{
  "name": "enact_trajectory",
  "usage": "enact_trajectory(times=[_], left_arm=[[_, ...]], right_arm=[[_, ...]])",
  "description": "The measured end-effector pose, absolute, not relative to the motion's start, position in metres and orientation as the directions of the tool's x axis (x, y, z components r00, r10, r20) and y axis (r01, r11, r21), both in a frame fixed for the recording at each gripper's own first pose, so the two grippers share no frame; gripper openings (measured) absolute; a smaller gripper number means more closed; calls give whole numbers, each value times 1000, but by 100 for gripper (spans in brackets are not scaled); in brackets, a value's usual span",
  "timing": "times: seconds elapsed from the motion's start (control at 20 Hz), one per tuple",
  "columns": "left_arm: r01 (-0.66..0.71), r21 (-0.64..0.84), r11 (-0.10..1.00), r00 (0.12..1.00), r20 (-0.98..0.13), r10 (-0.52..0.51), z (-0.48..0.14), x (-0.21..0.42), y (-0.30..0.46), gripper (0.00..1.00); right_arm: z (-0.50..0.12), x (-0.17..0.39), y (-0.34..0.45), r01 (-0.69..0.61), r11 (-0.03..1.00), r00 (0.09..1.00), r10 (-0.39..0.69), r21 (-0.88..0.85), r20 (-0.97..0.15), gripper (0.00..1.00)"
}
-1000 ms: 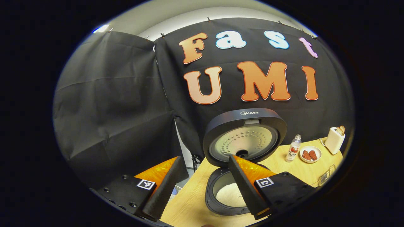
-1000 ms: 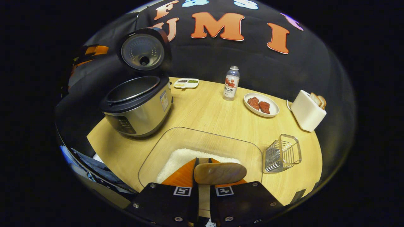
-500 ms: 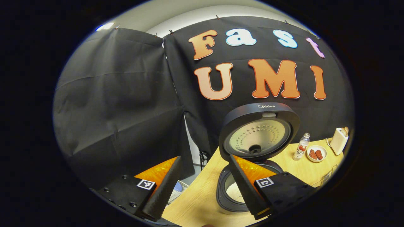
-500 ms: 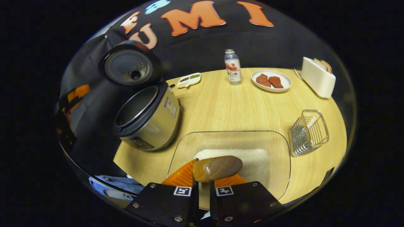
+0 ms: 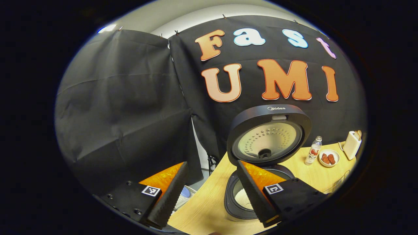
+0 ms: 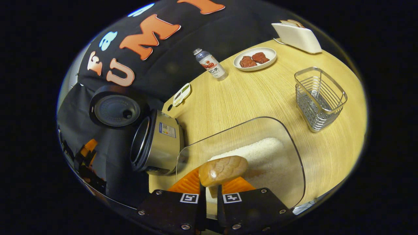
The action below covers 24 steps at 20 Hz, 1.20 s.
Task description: Close the left gripper, press the button to open the rice cooker; take a wooden spoon from the chopstick holder with the right hand, scoop a spoonful of rice and pour it into the rice cooker, then put the wooden spoon back into the chopstick holder.
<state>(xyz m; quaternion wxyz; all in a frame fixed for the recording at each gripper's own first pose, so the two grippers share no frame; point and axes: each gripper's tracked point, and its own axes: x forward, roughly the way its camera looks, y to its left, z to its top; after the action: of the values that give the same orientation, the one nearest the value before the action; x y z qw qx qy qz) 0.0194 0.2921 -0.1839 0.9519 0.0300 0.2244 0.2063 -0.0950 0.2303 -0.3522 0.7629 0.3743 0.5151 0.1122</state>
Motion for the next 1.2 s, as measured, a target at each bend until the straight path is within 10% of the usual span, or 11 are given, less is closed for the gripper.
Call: enact_trajectory(times=[1.2], left_arm=[[-313,155,937,897,-275,346,-112,16,261,100]], right_arm=[[-325,-80,166,380,319,550,676,868,-490,12]])
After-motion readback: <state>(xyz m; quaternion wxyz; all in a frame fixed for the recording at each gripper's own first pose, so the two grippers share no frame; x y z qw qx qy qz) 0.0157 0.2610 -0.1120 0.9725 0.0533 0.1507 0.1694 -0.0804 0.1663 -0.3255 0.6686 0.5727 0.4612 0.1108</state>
